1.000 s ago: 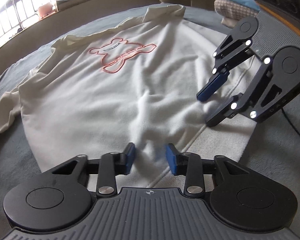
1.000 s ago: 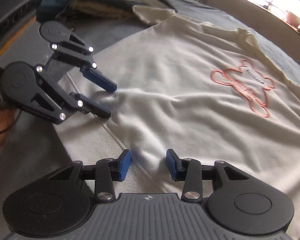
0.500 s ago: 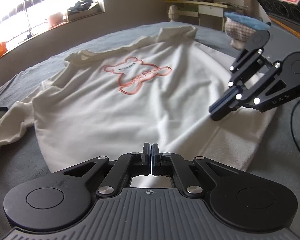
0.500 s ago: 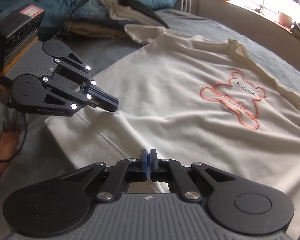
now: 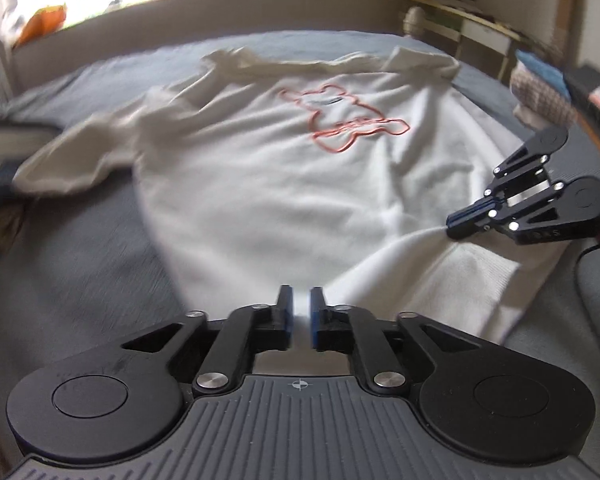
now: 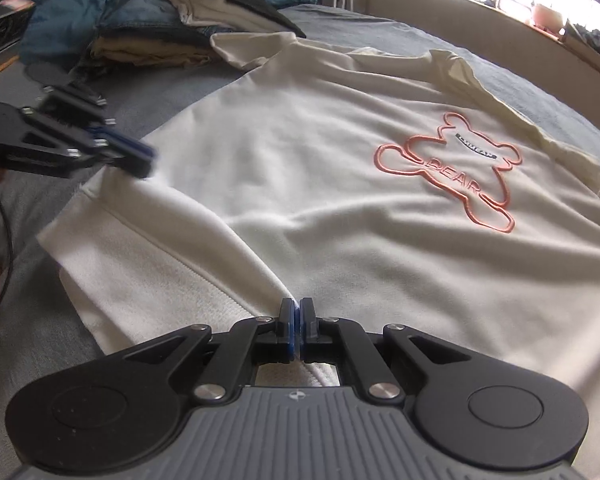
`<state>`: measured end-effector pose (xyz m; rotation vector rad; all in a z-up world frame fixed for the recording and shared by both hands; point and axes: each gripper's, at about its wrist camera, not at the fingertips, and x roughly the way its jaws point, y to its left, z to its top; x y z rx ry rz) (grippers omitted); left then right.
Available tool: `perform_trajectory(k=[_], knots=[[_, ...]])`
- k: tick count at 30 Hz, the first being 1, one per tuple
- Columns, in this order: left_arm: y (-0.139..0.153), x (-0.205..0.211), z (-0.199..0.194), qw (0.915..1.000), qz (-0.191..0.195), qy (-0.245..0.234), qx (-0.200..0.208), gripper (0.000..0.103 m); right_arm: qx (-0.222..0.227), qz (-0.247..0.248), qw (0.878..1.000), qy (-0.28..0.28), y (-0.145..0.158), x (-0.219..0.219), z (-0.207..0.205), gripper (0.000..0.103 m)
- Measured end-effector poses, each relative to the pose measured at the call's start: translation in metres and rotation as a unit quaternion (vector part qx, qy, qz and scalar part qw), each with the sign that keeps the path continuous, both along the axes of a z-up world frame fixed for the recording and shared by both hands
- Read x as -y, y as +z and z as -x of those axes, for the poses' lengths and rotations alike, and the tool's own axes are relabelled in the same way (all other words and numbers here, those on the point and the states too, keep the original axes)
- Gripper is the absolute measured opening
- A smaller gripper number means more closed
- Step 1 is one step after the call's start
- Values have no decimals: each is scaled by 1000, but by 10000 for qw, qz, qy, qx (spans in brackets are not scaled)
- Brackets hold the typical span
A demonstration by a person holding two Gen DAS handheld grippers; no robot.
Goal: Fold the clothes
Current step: 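Grasp the hem with the left gripper while the right gripper grasps the hem beside it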
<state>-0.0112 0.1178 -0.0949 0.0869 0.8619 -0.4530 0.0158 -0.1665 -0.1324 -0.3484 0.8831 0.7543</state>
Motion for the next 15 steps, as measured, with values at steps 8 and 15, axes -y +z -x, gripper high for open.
perform_trajectory(k=[8, 15], knots=[[-10, -56, 41, 9820, 1206, 923, -1119, 43, -317, -260, 9985, -369, 0, 8, -10, 10], [-25, -41, 47, 9790, 1326, 644, -1410, 44, -142, -326, 9978, -552, 19, 9, 0, 15]])
